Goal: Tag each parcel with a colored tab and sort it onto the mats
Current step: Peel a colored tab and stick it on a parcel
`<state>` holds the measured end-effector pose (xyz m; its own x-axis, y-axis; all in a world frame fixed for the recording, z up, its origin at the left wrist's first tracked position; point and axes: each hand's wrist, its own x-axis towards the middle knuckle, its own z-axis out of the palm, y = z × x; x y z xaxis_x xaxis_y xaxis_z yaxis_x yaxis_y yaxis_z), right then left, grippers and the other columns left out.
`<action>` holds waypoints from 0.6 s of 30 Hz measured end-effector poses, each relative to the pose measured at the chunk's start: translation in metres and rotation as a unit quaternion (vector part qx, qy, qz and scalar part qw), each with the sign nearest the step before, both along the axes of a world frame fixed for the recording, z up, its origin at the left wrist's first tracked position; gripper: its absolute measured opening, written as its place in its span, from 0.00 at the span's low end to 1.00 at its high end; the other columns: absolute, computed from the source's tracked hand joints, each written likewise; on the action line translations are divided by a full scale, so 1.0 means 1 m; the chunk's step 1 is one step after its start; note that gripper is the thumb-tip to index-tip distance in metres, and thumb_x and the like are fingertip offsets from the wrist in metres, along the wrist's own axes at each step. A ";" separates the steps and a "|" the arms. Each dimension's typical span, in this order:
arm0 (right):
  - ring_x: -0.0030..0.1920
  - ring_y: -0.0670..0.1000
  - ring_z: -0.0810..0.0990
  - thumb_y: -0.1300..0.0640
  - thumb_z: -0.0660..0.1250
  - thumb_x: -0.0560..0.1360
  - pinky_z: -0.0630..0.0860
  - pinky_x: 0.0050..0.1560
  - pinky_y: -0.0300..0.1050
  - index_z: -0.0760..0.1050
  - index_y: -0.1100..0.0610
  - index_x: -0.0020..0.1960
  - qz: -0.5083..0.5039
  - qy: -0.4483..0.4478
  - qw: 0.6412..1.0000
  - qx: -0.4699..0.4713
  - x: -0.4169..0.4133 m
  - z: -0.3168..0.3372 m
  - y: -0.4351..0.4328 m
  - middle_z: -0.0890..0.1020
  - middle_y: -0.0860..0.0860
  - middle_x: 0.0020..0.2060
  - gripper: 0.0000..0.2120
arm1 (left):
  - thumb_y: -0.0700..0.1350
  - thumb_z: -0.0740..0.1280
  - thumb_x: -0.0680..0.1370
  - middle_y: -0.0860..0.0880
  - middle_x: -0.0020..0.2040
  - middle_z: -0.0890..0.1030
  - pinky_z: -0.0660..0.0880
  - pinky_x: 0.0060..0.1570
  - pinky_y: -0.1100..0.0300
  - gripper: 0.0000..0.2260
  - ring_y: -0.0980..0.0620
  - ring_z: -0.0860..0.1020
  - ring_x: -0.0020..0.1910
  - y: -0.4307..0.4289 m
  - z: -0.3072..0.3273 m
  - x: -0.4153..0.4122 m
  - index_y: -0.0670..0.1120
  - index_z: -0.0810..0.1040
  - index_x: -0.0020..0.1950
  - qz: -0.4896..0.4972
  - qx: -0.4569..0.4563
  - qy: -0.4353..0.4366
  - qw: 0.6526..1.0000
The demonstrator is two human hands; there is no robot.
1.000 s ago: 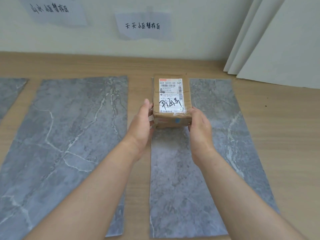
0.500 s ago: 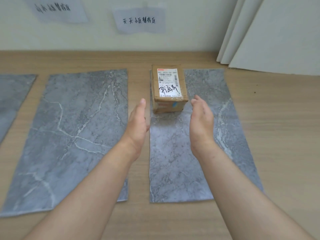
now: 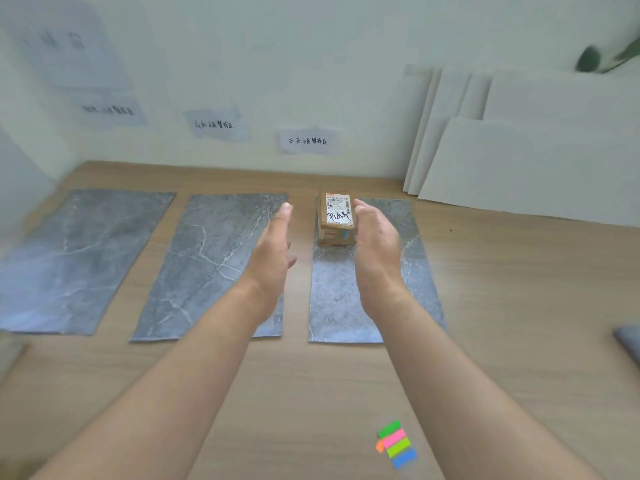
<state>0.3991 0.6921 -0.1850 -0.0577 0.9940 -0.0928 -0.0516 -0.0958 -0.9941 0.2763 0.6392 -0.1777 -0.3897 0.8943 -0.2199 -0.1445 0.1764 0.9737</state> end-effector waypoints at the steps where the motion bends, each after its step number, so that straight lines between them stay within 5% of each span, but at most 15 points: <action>1: 0.55 0.30 0.77 0.51 0.61 0.83 0.70 0.56 0.30 0.79 0.50 0.66 0.007 0.001 1.000 0.005 -0.001 0.011 -0.017 0.81 0.36 0.54 0.15 | 0.66 0.57 0.79 0.56 0.77 0.64 0.65 0.73 0.48 0.29 0.50 0.65 0.75 -0.017 0.010 0.000 0.56 0.64 0.78 0.003 0.005 -0.001 1.000; 5: 0.69 0.43 0.74 0.50 0.61 0.83 0.69 0.70 0.43 0.79 0.51 0.66 0.020 0.002 0.999 0.029 -0.011 0.042 -0.081 0.80 0.42 0.64 0.15 | 0.63 0.56 0.81 0.56 0.77 0.66 0.65 0.73 0.48 0.26 0.50 0.66 0.74 -0.080 0.038 -0.005 0.57 0.65 0.77 0.014 0.019 -0.006 1.000; 11: 0.54 0.40 0.79 0.51 0.60 0.84 0.71 0.53 0.33 0.80 0.52 0.63 0.025 0.008 0.999 0.037 -0.038 0.052 -0.177 0.81 0.40 0.49 0.14 | 0.63 0.53 0.82 0.55 0.74 0.69 0.65 0.73 0.46 0.25 0.48 0.67 0.74 -0.176 0.045 -0.033 0.56 0.67 0.76 0.006 0.032 0.003 0.999; 18: 0.63 0.45 0.79 0.51 0.61 0.83 0.73 0.64 0.41 0.81 0.52 0.63 0.037 -0.011 0.999 0.029 -0.084 0.044 -0.297 0.82 0.42 0.58 0.14 | 0.61 0.52 0.84 0.51 0.76 0.68 0.62 0.75 0.45 0.24 0.46 0.65 0.75 -0.300 0.039 -0.086 0.53 0.67 0.77 0.014 0.010 0.003 1.000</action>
